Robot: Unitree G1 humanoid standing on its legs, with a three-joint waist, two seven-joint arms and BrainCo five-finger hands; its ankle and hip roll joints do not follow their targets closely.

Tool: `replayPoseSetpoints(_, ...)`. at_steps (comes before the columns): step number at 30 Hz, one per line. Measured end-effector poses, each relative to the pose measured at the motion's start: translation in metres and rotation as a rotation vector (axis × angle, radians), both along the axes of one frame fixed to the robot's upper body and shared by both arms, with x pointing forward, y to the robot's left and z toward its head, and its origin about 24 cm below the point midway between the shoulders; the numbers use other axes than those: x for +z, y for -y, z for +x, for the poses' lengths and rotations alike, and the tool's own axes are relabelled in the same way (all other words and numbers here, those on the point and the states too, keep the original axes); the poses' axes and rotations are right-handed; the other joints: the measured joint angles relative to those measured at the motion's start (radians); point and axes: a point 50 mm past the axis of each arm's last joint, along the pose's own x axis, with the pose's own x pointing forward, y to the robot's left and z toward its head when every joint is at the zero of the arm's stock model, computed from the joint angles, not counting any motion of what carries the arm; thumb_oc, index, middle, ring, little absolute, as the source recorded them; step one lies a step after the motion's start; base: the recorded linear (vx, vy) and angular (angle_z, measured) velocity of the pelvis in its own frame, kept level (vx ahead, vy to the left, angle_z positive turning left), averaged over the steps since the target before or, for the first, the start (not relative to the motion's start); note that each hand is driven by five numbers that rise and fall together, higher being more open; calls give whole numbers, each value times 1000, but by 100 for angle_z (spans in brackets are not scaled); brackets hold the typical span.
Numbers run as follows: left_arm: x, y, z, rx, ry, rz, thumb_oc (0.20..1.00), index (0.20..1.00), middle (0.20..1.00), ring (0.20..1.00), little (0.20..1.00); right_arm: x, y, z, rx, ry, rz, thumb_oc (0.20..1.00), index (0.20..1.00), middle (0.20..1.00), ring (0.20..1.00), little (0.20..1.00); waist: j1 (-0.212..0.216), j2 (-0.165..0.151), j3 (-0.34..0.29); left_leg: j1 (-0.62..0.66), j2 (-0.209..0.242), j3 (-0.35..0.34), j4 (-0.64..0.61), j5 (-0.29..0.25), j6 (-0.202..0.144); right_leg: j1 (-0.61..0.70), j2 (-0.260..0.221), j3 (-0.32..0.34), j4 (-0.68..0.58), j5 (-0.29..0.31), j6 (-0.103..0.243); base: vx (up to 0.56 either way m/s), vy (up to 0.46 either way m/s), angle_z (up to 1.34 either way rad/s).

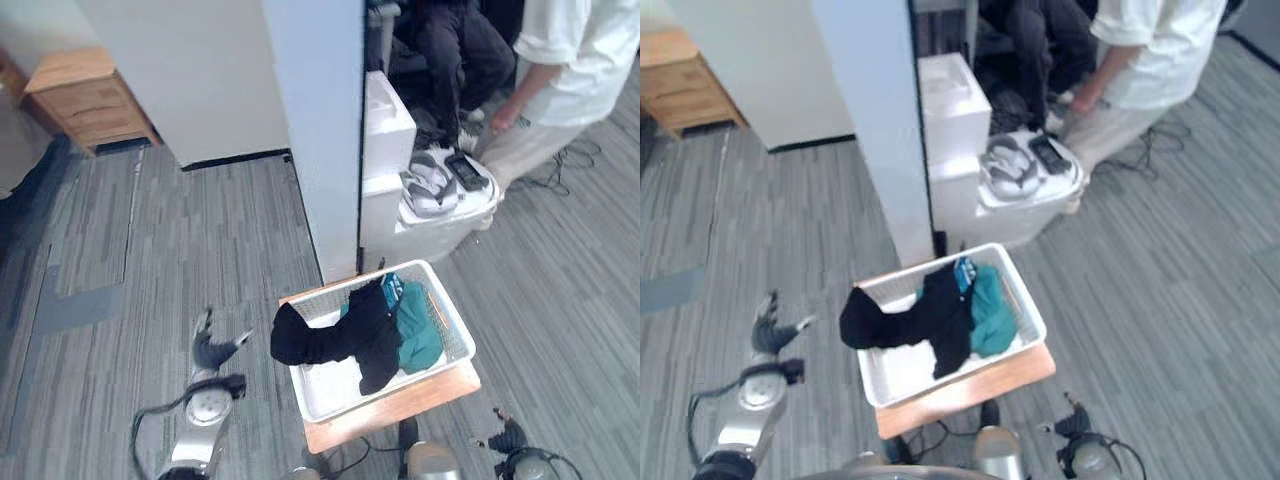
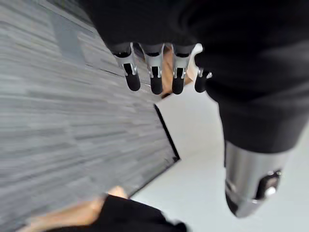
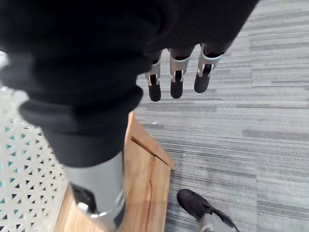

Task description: Tidy up the quilt and then pick up the clothes from the bed and put them into the laundry hamper.

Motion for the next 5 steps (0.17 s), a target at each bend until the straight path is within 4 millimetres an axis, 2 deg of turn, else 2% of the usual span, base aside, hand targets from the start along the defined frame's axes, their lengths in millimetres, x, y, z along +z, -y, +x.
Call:
replayPoseSetpoints(1,-67,-19,-87,218,-412,-71,1000,1000,1000,1000,1000,-19,-16,-32,-67,-166,55,1000,1000,1000,1000,1000,9,-45,-86,-3,-10,-13,-2,-15,2,3,-11,-8,-3,-25,0,7,101,21)
replayPoseSetpoints(3,-85,-19,-142,277,-588,-85,1000,1000,1000,1000,1000,-22,-17,-43,-85,-212,66,1000,1000,1000,1000,1000,40,-66,-104,-5,-14,-19,-2,-25,2,7,-17,-8,-3,-42,10,5,135,6)
replayPoseSetpoints(4,-94,-16,-165,320,-691,-113,1000,1000,1000,1000,1000,-23,-16,-44,-99,-223,66,1000,1000,1000,1000,1000,37,-68,-110,2,-14,-17,-2,-28,3,16,-15,-4,-3,-46,10,1,95,-1)
replayPoseSetpoints(5,-101,-11,-208,417,-899,-164,1000,1000,1000,1000,1000,-24,-16,-50,-107,-240,68,1000,1000,1000,1000,1000,27,-68,-137,2,-13,-15,-2,-30,3,12,-15,-4,-3,-58,6,-4,104,-5)
